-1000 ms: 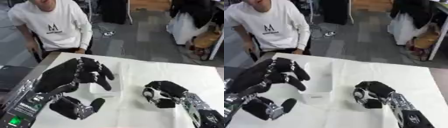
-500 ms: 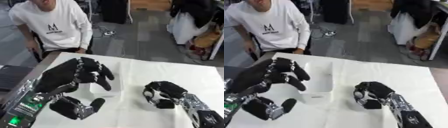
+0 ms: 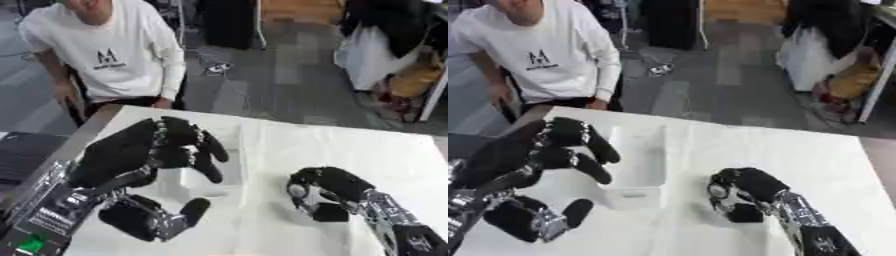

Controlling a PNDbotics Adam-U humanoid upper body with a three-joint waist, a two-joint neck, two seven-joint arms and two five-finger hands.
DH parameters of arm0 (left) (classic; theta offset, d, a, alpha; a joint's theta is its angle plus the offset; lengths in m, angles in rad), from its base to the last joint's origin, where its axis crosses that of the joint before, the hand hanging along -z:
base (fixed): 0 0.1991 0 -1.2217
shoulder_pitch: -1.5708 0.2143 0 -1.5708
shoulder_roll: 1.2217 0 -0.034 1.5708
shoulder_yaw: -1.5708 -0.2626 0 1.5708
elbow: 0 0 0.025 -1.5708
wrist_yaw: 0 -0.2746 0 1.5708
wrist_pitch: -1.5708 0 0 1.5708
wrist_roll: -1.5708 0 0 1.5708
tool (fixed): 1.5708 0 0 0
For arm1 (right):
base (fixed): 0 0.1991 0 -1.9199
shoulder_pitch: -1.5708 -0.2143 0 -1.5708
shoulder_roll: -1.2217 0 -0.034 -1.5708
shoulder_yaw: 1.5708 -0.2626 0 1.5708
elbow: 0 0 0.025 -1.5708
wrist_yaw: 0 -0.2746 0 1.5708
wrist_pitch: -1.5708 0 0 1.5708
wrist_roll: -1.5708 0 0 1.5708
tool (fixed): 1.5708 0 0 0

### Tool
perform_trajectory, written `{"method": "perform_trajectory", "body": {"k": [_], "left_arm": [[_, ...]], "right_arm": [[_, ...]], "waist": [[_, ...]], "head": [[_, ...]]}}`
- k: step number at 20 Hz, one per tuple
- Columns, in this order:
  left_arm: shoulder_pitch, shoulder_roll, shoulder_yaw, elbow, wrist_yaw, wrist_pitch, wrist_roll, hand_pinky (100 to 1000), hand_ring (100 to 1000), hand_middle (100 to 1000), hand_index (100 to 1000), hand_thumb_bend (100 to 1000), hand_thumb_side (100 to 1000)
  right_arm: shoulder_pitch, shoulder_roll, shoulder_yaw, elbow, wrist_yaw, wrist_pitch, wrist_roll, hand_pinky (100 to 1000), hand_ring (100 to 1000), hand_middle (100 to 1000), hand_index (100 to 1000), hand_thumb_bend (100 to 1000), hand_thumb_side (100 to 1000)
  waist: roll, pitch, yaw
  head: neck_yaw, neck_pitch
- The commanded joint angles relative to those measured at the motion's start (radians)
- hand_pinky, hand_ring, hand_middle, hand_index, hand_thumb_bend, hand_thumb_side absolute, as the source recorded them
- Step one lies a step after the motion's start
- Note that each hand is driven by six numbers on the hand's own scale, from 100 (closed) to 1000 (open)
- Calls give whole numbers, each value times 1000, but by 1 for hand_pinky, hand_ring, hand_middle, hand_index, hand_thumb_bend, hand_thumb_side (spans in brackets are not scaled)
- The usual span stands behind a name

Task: Pick up objects on the table and place them in the box.

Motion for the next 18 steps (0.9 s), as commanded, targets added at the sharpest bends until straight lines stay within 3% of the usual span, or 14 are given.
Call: {"method": "perform_trajectory", "body": {"k": [1,13,18], "left_arm": [[-11,10,5,-14,6,0,-3,543,506,657,661,194,618],[-10,11,4,-14,6,0,-3,544,506,657,661,194,618],[-11,11,4,-14,5,0,-3,544,506,657,661,193,618]], "right_arm": [[-27,-9,-11,-12,3,6,-2,797,799,855,965,189,997],[-38,-32,-17,-52,-44,17,18,791,797,853,962,175,1000],[-39,-36,-17,-38,-28,28,43,823,822,876,1000,223,1000]], "waist": [[1,-13,1],[2,-15,-1],[2,-14,-2]], "head": [[3,-8],[4,-7],[5,-7]]}}
